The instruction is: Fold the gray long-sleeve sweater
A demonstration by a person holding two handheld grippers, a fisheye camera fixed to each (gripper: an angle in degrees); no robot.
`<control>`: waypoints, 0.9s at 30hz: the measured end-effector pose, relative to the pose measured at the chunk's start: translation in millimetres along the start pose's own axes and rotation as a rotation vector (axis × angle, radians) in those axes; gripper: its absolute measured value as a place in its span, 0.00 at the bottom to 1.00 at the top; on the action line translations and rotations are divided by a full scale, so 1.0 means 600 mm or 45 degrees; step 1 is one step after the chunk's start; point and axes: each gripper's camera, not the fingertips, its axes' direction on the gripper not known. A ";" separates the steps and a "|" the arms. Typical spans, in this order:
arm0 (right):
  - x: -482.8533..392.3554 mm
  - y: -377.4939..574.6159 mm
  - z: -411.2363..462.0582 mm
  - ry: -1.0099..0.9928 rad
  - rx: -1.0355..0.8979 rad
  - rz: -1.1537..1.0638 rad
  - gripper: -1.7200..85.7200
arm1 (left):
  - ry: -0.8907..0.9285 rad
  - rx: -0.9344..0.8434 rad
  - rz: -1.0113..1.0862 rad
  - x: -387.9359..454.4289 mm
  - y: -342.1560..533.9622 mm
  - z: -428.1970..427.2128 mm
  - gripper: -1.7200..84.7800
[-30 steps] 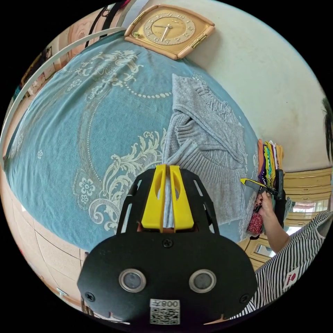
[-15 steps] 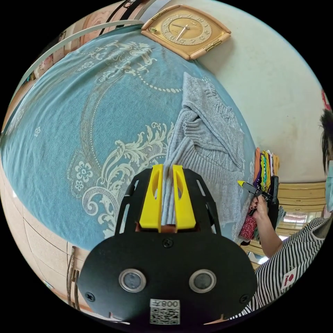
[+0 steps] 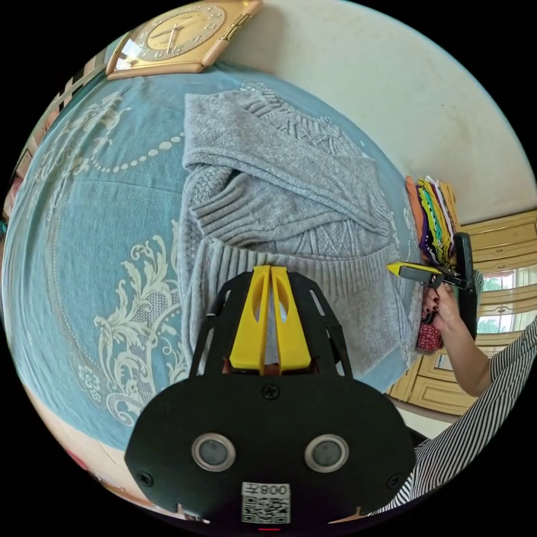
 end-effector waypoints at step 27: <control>-0.085 0.061 0.054 0.007 -0.102 -0.183 0.02 | 0.166 0.006 -0.018 -0.028 0.076 0.086 0.03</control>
